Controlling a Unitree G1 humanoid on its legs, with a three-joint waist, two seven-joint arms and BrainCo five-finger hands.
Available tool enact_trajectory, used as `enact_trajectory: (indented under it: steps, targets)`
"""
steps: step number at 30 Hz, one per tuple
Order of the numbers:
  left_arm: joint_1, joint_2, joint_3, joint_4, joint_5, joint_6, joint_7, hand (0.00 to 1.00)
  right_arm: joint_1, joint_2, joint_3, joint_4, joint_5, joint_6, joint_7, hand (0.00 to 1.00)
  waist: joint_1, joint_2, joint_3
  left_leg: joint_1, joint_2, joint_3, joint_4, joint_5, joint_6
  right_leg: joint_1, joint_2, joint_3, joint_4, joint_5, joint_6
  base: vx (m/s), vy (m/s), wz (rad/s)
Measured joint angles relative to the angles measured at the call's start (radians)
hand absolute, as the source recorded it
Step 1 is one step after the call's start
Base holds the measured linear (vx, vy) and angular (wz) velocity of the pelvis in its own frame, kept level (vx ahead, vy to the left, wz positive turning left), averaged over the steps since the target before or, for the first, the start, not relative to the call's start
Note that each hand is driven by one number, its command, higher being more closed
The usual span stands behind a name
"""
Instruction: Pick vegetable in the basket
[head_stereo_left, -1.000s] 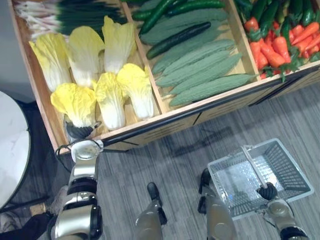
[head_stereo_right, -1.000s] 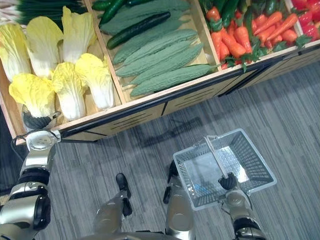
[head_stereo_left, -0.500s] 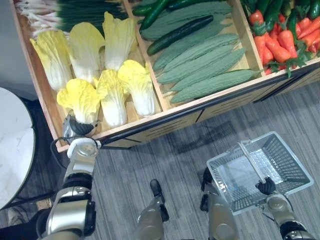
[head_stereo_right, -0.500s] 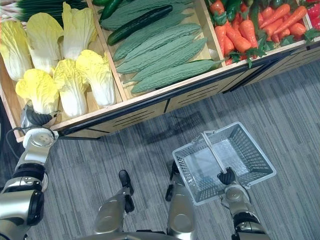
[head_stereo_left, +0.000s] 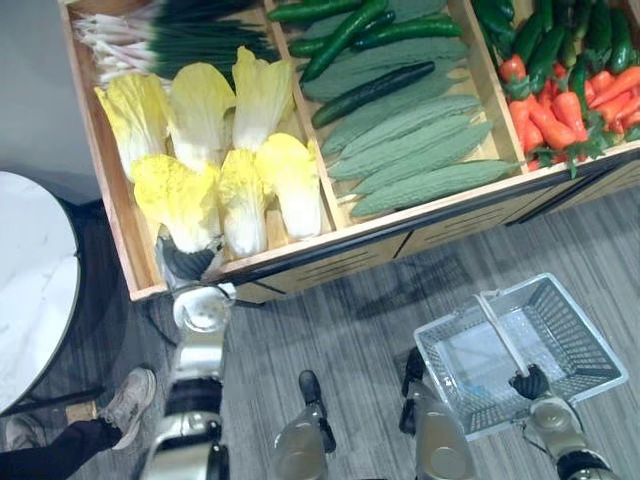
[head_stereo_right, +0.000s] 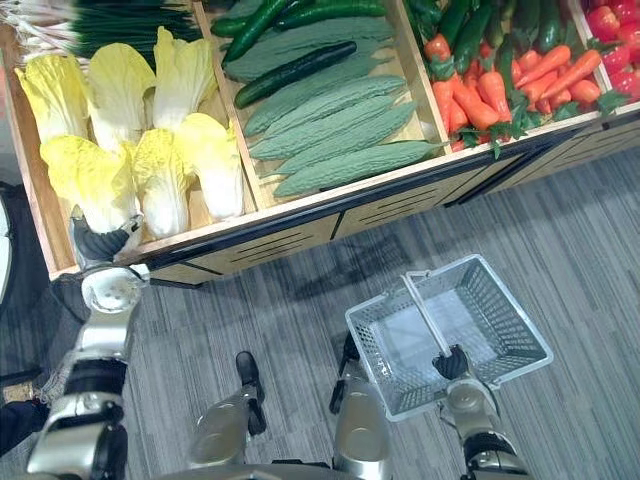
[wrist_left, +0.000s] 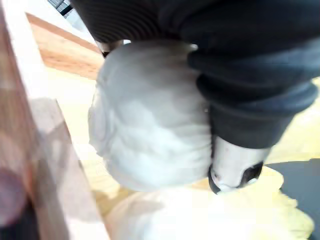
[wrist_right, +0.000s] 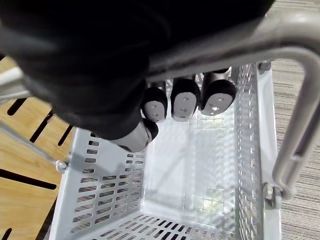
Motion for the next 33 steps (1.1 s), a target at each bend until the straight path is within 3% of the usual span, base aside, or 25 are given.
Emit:
enact_trajectory:
  steps: [10, 15, 20, 25, 28, 33]
  targets:
    - [0.059, -0.059, 0.015, -0.348, 0.039, -0.016, 0.087, 1.0, 0.065, 0.019, -0.12, 0.031, 0.006, 0.022, -0.001, 1.0, 0.0, -0.004, -0.09, 0.043, 0.0, 0.037, -0.02, -0.002, -0.004, 0.012, 0.008, 0.043, -0.005, 0.0, 0.008, 0.01, 0.005, -0.11]
    - [0.065, -0.041, -0.094, -0.511, 0.087, -0.065, 0.083, 1.0, 0.075, -0.003, -0.12, 0.022, 0.005, 0.022, 0.004, 1.0, -0.002, -0.004, -0.129, 0.09, -0.001, 0.101, -0.037, -0.013, -0.012, 0.015, 0.024, 0.106, -0.02, 0.008, 0.018, 0.03, 0.005, -0.38]
    - [0.1, 0.099, -0.287, -0.528, 0.108, -0.154, -0.057, 1.0, 0.056, -0.143, 0.072, -0.14, 0.001, 0.013, 0.064, 1.0, -0.028, -0.005, -0.146, 0.155, 0.008, 0.237, 0.007, -0.079, -0.025, 0.009, 0.054, 0.243, -0.024, 0.018, 0.033, 0.04, 0.007, -0.79]
    - [0.089, 0.186, -0.443, -0.519, 0.081, -0.245, -0.196, 1.0, 0.009, -0.277, 0.234, -0.295, 0.002, -0.05, 0.114, 1.0, -0.078, 0.0, -0.156, 0.193, 0.039, 0.398, 0.125, -0.19, -0.04, -0.011, 0.101, 0.414, -0.027, 0.036, 0.052, 0.03, 0.022, -0.98]
    - [0.073, 0.242, -0.547, -0.479, 0.024, -0.276, -0.267, 1.0, 0.0, -0.309, 0.3, -0.375, 0.001, -0.077, 0.136, 1.0, -0.082, 0.0, -0.158, 0.24, 0.044, 0.476, 0.146, -0.225, -0.053, -0.011, 0.125, 0.504, -0.028, 0.044, 0.061, 0.01, 0.052, -0.85]
    - [0.009, 0.332, -0.768, -0.452, -0.068, -0.281, -0.377, 1.0, -0.008, -0.355, 0.384, -0.52, -0.002, -0.082, 0.157, 1.0, -0.079, 0.0, -0.165, 0.293, 0.06, 0.593, 0.183, -0.264, -0.074, -0.008, 0.161, 0.595, -0.028, 0.057, 0.073, -0.02, 0.011, -0.59]
